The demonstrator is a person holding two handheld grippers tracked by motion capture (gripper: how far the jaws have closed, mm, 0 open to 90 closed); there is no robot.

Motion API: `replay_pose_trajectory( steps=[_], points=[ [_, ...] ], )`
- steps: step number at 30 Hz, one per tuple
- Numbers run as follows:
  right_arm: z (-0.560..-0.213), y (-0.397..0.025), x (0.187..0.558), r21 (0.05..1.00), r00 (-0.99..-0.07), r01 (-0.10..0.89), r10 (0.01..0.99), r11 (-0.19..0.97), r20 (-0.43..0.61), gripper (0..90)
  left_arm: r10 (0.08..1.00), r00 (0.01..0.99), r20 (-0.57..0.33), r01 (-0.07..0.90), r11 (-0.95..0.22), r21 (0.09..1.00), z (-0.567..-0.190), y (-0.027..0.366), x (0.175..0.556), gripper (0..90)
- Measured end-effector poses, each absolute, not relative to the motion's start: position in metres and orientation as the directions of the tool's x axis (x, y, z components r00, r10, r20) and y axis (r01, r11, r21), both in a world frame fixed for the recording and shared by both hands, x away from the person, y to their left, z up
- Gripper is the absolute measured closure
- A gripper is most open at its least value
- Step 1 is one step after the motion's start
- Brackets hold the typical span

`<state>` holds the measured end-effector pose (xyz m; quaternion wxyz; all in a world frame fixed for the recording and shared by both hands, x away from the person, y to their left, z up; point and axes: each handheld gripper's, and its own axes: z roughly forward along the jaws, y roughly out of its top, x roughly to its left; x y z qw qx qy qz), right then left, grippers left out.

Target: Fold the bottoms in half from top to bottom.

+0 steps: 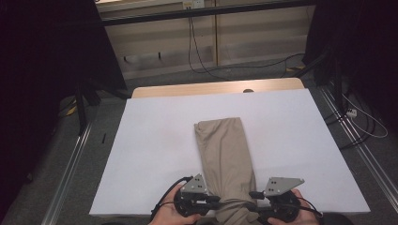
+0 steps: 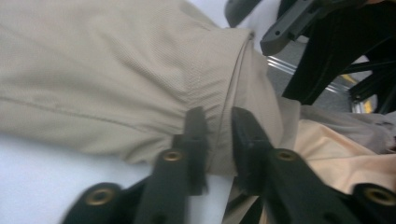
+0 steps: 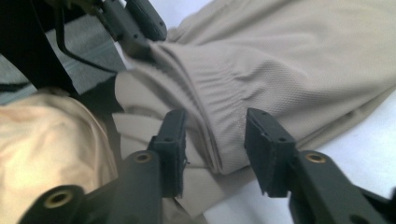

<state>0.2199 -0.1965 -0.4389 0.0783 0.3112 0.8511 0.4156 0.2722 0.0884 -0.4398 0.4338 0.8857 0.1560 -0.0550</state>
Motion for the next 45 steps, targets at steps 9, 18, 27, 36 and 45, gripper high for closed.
replay_pose_trajectory(
  steps=[9,18,27,36,45],
  points=[
    [-0.424,-0.205,0.241,0.800,-0.743,0.471,0.655,0.371,0.134,29.1,0.423,0.894,-0.147,0.359,-0.481,0.800,-0.424,0.100,0.302,33.3],
    [-0.421,-0.211,0.313,0.797,-0.694,0.494,0.711,0.348,0.119,32.2,0.559,0.824,-0.090,0.378,-0.426,0.822,-0.428,0.107,0.364,17.5],
    [-0.411,-0.209,0.393,0.842,-0.627,0.465,0.773,0.274,0.095,35.8,0.649,0.752,-0.121,0.429,-0.342,0.836,-0.427,0.114,0.441,21.0],
    [-0.428,-0.200,0.479,0.795,-0.568,0.525,0.821,0.306,0.060,49.0,0.689,0.714,-0.126,0.502,-0.379,0.777,-0.436,0.101,0.502,28.9],
    [-0.456,-0.198,0.511,0.747,-0.570,0.582,0.816,0.320,0.094,41.9,0.696,0.706,-0.132,0.537,-0.404,0.740,-0.460,0.091,0.517,29.6]
  ],
)
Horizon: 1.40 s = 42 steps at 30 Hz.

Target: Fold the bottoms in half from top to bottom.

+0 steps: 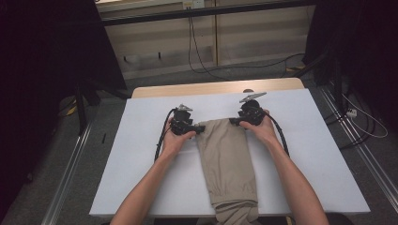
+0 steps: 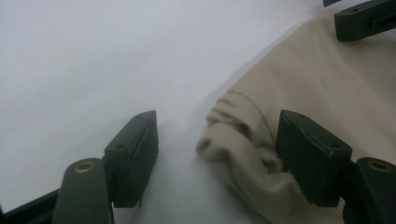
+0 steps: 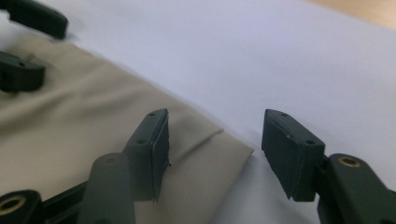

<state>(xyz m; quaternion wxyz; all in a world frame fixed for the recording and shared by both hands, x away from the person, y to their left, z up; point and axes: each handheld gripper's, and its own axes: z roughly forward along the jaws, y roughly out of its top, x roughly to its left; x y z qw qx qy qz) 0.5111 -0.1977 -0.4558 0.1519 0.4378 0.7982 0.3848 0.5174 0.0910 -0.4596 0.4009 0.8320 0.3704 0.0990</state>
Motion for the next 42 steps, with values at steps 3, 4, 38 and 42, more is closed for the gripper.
replay_pose_trajectory(
  steps=[3,4,38,42],
  points=[
    [-0.461,-0.193,0.512,0.739,-0.574,0.581,0.816,0.342,0.074,38.3,0.700,0.697,-0.155,0.548,-0.381,0.744,-0.460,0.092,0.519,30.7],
    [-0.462,-0.192,0.512,0.739,-0.577,0.575,0.814,0.351,0.062,38.7,0.700,0.697,-0.155,0.548,-0.381,0.744,-0.460,0.092,0.519,31.0],
    [-0.364,-0.188,0.522,0.849,-0.504,0.507,0.851,0.149,0.152,85.4,0.739,0.631,-0.235,0.490,-0.145,0.860,-0.379,0.098,0.545,84.9],
    [-0.344,-0.186,0.539,0.863,-0.465,0.493,0.871,0.107,0.158,85.4,0.755,0.613,-0.235,0.480,-0.119,0.869,-0.362,0.096,0.565,84.9]
  ],
)
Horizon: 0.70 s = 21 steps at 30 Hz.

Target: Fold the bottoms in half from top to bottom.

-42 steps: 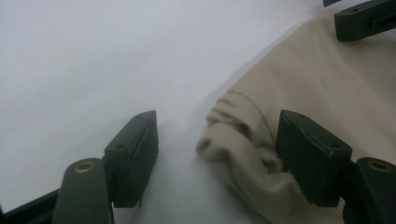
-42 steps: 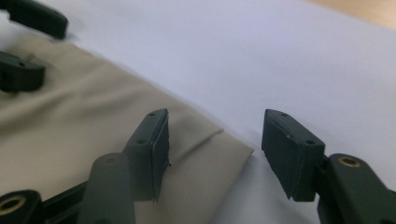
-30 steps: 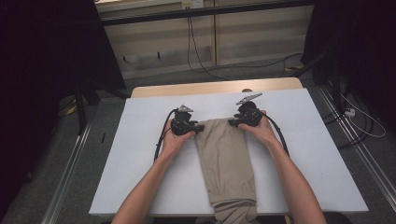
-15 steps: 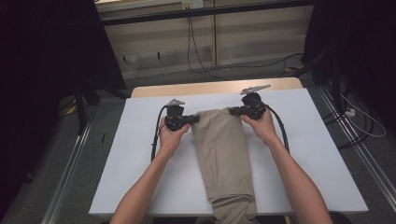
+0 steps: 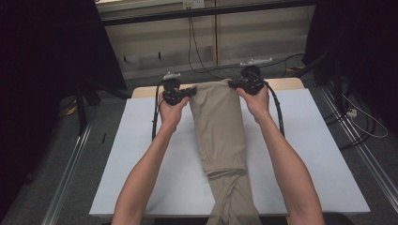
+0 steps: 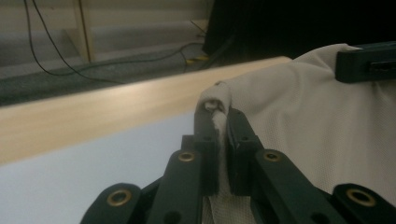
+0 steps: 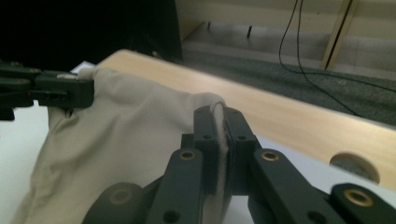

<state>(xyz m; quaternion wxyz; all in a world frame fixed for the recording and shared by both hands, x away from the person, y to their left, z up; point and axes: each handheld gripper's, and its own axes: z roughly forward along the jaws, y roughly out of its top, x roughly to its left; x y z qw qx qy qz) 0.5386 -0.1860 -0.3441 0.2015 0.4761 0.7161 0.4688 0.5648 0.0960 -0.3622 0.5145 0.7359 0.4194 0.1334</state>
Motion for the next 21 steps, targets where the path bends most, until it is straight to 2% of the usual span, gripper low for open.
replay_pose_trajectory(
  steps=[6,8,9,10,11,12,13,14,17,20,21],
  points=[
    [-0.317,-0.182,0.567,0.869,-0.427,0.486,0.893,0.094,0.143,85.3,0.775,0.588,-0.231,0.475,-0.100,0.875,-0.339,0.092,0.596,84.9],
    [-0.312,-0.180,0.582,0.865,-0.416,0.492,0.899,0.098,0.134,80.8,0.782,0.574,-0.241,0.491,-0.094,0.866,-0.340,0.091,0.606,83.7],
    [-0.312,-0.179,0.587,0.863,-0.392,0.497,0.911,0.095,0.126,67.9,0.791,0.558,-0.250,0.507,-0.086,0.857,-0.343,0.091,0.609,78.8],
    [-0.313,-0.178,0.589,0.864,-0.371,0.496,0.920,0.085,0.123,56.5,0.806,0.535,-0.254,0.523,-0.079,0.849,-0.348,0.093,0.610,68.7],
    [-0.316,-0.176,0.591,0.864,-0.365,0.496,0.924,0.085,0.119,50.3,0.808,0.530,-0.257,0.529,-0.079,0.845,-0.352,0.094,0.610,52.1],
    [-0.318,-0.175,0.591,0.859,-0.367,0.502,0.923,0.096,0.112,49.5,0.798,0.546,-0.255,0.537,-0.100,0.837,-0.359,0.095,0.608,47.2],
    [-0.323,-0.173,0.589,0.851,-0.379,0.511,0.920,0.120,0.097,44.2,0.795,0.557,-0.239,0.538,-0.127,0.833,-0.362,0.095,0.606,45.3],
    [-0.326,-0.171,0.587,0.847,-0.387,0.515,0.918,0.134,0.090,42.4,0.791,0.572,-0.215,0.534,-0.161,0.830,-0.366,0.096,0.601,43.3],
    [-0.336,-0.170,0.566,0.852,-0.445,0.499,0.890,0.155,0.098,43.6,0.786,0.577,-0.224,0.531,-0.152,0.834,-0.373,0.101,0.584,29.1],
    [-0.343,-0.167,0.537,0.859,-0.507,0.476,0.857,0.188,0.094,45.1,0.778,0.590,-0.216,0.532,-0.173,0.829,-0.378,0.103,0.569,24.2],
    [-0.346,-0.166,0.520,0.866,-0.538,0.462,0.837,0.194,0.099,47.8,0.765,0.618,-0.182,0.513,-0.217,0.830,-0.382,0.106,0.549,21.4]
  ],
)
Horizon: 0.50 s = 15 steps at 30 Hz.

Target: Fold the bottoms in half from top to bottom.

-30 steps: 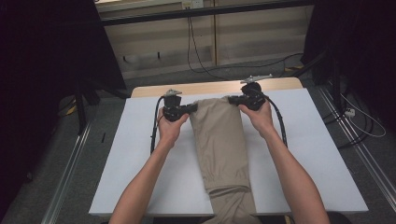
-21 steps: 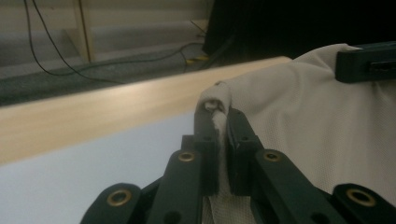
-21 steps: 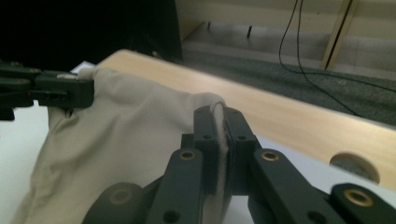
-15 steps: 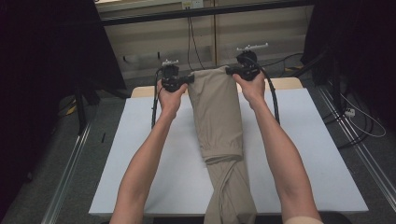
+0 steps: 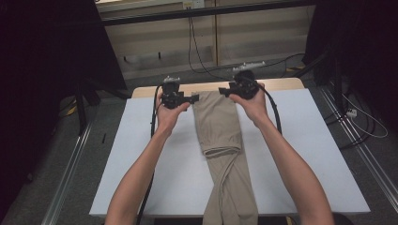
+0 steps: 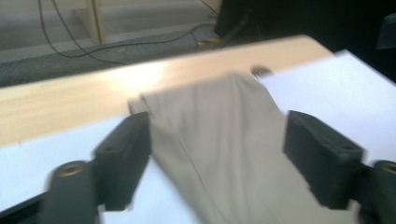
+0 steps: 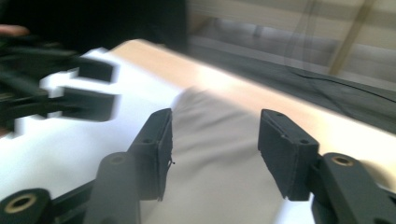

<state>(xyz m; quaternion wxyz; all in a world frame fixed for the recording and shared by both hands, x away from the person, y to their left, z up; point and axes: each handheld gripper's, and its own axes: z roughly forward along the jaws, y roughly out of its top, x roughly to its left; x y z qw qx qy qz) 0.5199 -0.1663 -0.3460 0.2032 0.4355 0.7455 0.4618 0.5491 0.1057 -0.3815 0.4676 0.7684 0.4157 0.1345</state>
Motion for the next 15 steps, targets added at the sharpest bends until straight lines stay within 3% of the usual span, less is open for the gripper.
replay_pose_trajectory(
  steps=[10,15],
  points=[
    [-0.391,-0.147,0.366,0.804,-0.792,0.419,0.603,0.421,0.097,64.8,0.712,0.682,-0.167,0.492,-0.279,0.825,-0.414,0.139,0.441,13.8],
    [-0.417,-0.115,0.309,0.772,-0.879,0.377,0.460,0.513,0.124,63.8,0.673,0.722,-0.161,0.489,-0.331,0.807,-0.427,0.145,0.400,14.0]
  ],
)
